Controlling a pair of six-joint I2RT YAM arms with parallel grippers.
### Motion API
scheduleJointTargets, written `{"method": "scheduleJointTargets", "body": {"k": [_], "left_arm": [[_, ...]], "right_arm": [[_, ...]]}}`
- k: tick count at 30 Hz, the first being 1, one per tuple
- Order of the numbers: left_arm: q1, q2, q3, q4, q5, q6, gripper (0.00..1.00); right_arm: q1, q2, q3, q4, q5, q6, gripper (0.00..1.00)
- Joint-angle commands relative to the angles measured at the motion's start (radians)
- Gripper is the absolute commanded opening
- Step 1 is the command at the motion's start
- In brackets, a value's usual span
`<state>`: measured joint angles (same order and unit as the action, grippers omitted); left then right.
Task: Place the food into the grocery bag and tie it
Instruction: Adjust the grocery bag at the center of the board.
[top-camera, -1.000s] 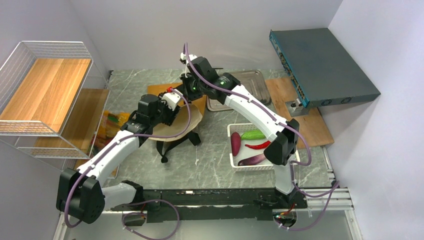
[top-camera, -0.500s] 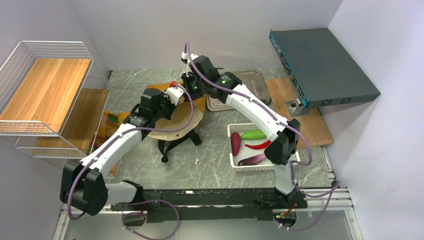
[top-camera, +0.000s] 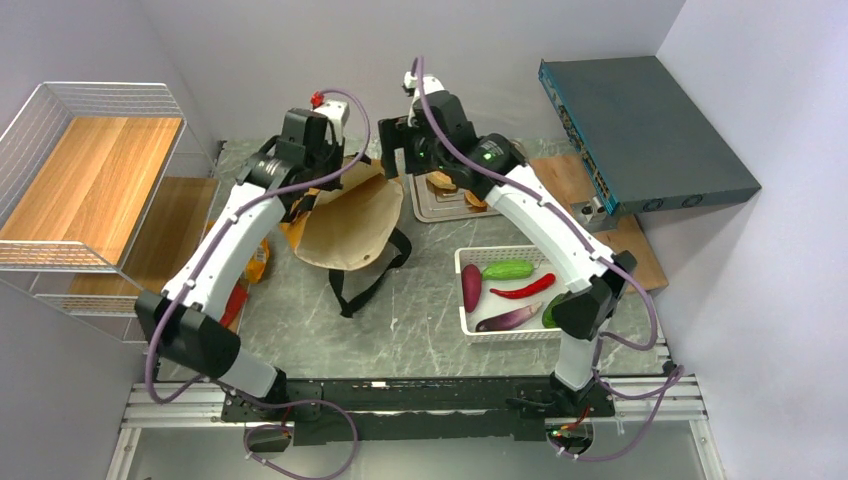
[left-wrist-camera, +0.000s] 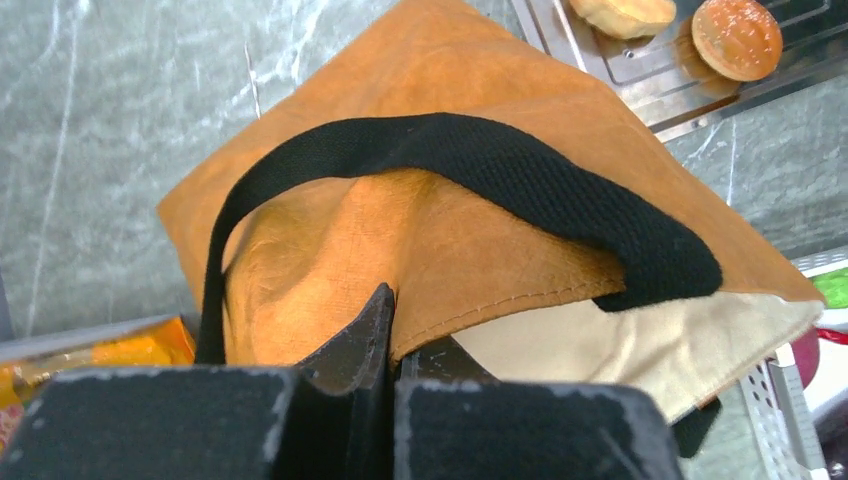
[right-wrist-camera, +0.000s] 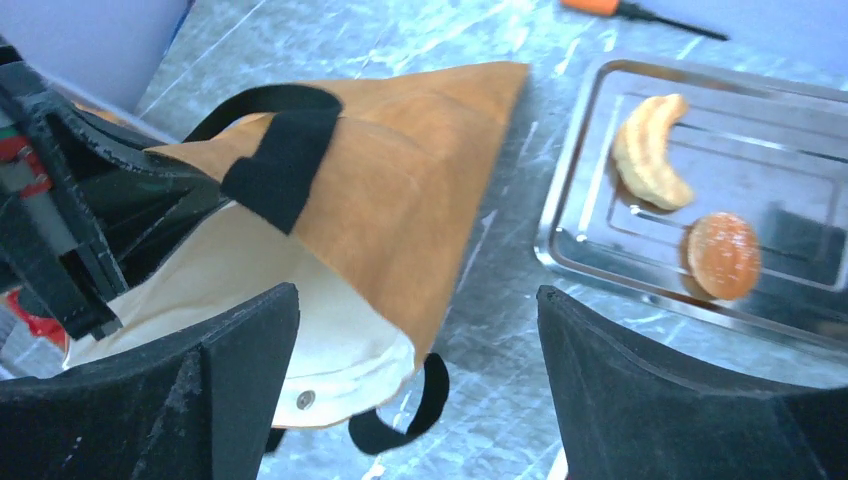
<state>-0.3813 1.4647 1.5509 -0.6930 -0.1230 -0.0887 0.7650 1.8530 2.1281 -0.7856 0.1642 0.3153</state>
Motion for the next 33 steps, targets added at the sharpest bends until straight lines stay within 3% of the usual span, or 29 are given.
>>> {"method": "scheduleJointTargets", "body": {"k": [1, 9, 13, 19, 23, 27, 33], "left_arm": [[-0.004, 0.097, 0.186, -0.302, -0.045, -0.224, 0.0], [-0.01, 0.159, 0.433, -0.513, -0.101, -0.417, 0.0], [-0.011, 0.175, 0.45, -0.543, -0.035, -0.487, 0.0], [-0.01, 0.125, 0.351, -0.425, 0.092, -0.469, 0.0], [0.004, 0.095, 0.276, -0.335, 0.171, -0.481, 0.0], [0.006, 0.097, 0.295, -0.302, 0.179, -0.502, 0.0], [0.073, -0.003, 0.179, -0.137, 0.443, -0.464, 0.0]], "right_arm": [[-0.021, -0.098, -0.04, 0.008, 0.113, -0.027, 0.91], [-0.023, -0.265, -0.233, 0.069, 0.117, 0.025, 0.91], [-0.027, -0.341, -0.342, 0.085, 0.089, 0.071, 0.96], [-0.037, -0.389, -0.375, 0.011, 0.091, 0.142, 1.0], [-0.04, -0.488, -0.477, 0.064, 0.154, 0.195, 1.0], [-0.046, -0.514, -0.487, 0.104, 0.18, 0.178, 1.0], [-0.063, -0.471, -0.454, 0.112, 0.197, 0.207, 1.0]]}}
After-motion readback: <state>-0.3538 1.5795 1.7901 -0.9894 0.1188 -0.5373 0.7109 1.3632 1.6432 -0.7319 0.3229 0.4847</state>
